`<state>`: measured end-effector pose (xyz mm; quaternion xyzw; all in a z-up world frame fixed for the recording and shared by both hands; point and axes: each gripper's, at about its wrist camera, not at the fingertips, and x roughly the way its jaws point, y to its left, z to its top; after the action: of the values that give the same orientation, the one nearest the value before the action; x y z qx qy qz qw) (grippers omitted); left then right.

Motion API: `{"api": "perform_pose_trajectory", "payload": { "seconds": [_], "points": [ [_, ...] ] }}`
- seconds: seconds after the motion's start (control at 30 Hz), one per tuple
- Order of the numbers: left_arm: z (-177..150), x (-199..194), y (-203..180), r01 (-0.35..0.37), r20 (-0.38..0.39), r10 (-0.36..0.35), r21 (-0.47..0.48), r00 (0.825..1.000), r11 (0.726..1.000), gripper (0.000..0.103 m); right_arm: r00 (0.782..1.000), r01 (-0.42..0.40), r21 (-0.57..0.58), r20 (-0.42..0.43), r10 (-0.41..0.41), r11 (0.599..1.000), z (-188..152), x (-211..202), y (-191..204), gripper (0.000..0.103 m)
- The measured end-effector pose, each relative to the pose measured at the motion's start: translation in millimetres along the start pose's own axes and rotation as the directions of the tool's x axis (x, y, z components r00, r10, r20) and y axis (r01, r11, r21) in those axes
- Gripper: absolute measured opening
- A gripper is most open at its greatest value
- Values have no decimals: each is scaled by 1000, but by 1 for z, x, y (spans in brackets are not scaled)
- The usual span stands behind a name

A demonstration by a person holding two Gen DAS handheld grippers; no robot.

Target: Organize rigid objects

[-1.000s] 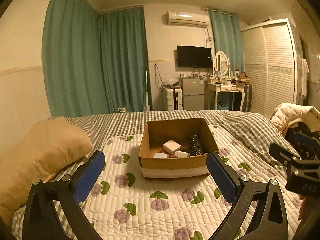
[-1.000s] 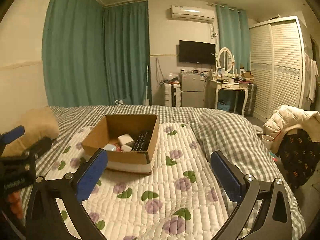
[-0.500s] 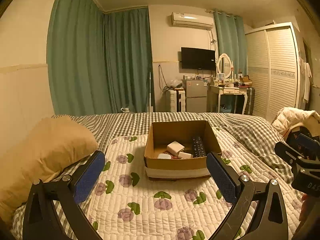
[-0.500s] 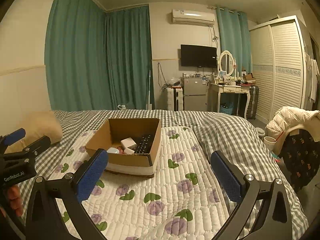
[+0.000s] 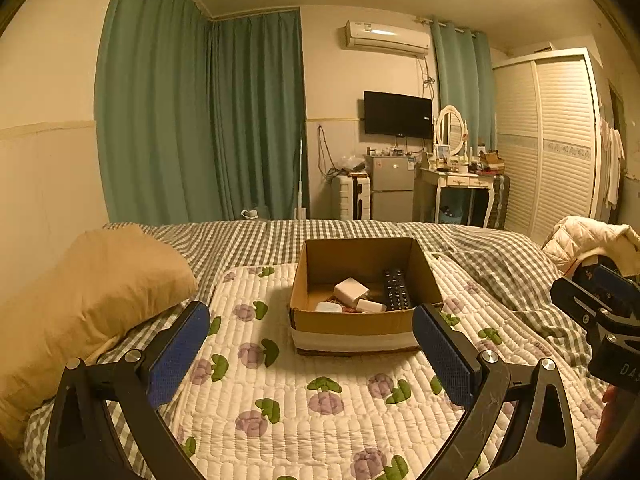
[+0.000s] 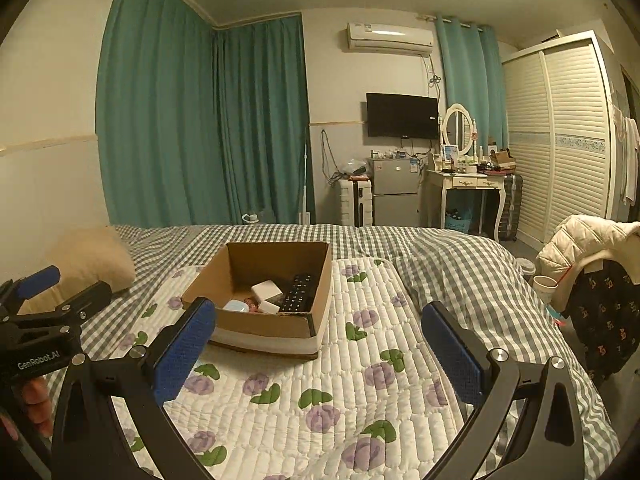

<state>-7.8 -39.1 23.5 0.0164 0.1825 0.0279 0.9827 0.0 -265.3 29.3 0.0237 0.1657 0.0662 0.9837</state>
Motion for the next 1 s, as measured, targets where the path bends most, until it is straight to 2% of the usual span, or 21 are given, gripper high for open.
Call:
{"api": "perform_pose_trajectory", "payload": {
  "seconds": [1.0],
  "points": [
    [-2,-1,-2,6,-17,-6,17,1000,1000,103,1000,-5,3,-8,5,1000,0,3,6,103]
  ]
}}
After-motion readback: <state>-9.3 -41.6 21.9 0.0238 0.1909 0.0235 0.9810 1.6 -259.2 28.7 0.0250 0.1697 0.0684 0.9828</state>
